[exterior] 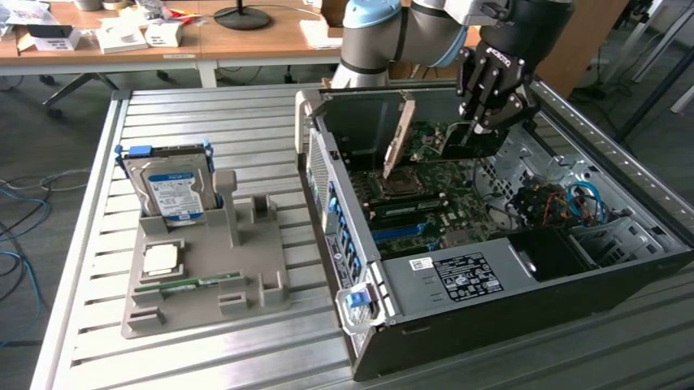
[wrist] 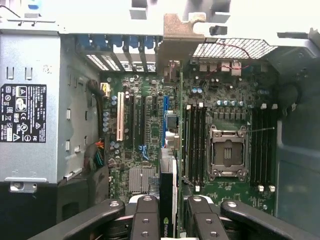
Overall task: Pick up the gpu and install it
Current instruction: 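Insert the gpu into the slot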
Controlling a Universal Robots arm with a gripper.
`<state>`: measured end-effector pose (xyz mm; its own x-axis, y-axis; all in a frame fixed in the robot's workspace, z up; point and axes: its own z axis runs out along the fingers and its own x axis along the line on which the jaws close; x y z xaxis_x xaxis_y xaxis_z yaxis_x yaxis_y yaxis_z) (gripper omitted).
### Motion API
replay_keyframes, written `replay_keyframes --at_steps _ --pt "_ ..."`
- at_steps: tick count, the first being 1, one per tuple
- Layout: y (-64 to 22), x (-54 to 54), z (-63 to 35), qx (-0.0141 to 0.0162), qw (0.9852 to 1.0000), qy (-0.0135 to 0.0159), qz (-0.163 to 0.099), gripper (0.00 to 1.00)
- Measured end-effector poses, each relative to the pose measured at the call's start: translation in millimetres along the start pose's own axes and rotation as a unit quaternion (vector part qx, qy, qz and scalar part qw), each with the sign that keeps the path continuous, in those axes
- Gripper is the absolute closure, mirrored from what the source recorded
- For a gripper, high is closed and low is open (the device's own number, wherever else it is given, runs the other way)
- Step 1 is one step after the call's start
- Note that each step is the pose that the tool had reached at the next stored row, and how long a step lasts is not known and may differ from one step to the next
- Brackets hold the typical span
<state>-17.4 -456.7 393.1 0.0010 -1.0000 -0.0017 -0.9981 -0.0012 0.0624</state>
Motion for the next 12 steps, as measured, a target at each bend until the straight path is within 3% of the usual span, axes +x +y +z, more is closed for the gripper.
replay_keyframes --at_steps 1,2,5,6,7,12 --pt "0.4 0.0 0.1 0.0016 1.0000 -0.0001 0.000 0.74" --pt "0.8 0.0 0.4 0.0060 1.0000 -0.0002 0.000 0.74" --pt "2.9 0.0 1.2 0.0248 0.9997 -0.0009 0.000 0.74" --pt "3.4 -0.1 1.5 0.0290 0.9996 -0.0011 0.000 0.74" --pt "3.8 -0.1 1.7 0.0308 0.9995 -0.0010 0.000 0.74" --pt "6.5 0.0 3.0 0.0312 0.9995 -0.0010 0.002 0.74"
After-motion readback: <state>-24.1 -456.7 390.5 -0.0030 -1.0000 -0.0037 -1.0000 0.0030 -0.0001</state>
